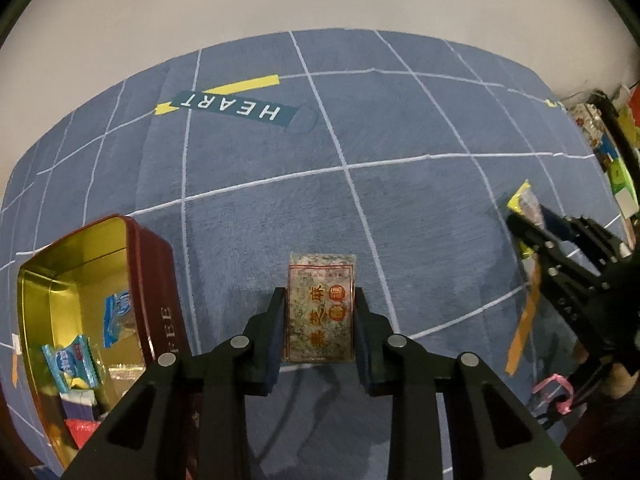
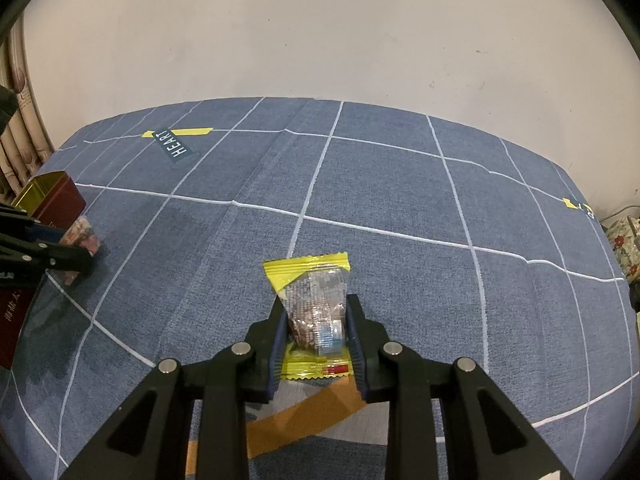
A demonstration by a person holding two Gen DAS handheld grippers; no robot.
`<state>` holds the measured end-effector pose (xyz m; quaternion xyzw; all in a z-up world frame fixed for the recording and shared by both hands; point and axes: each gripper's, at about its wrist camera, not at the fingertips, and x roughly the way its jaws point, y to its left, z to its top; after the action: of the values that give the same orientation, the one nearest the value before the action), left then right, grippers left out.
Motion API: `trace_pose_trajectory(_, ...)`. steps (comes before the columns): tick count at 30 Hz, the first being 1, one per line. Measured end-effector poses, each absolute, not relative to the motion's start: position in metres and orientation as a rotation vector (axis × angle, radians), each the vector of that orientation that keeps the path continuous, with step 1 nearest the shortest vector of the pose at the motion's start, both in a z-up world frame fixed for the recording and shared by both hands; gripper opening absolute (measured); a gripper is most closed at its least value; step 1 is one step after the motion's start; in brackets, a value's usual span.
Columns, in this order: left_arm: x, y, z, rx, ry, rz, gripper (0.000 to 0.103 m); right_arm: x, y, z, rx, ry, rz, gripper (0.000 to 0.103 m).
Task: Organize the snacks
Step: 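Carry the cake box over the tin with the left gripper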
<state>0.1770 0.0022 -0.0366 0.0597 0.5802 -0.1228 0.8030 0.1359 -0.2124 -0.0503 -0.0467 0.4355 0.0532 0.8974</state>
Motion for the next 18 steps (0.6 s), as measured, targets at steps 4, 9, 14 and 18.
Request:
trace_pose_trajectory(4, 0.171, 0.002, -0.023, 0.114, 1.222, -0.257, 0.027, 0.136, -0.212, -0.050, -0.096, 0.902, 0.111, 0.028)
trace_pose_trajectory(9, 0.163, 0.009, -0.006, 0.104, 1.201, -0.241, 0.027, 0.136, -0.212, -0.050, -0.096, 0.902, 0.110, 0.028)
trace_pose_trajectory(14, 0.158, 0.022, 0.003, 0.073, 1.194, -0.195, 0.027, 0.135, -0.212, -0.050, -0.096, 0.902, 0.110, 0.028)
trace_pose_trajectory(18, 0.153, 0.037, 0.012, 0.047, 1.171, -0.156, 0.027, 0.136, -0.212, -0.050, -0.098, 0.902, 0.110, 0.028)
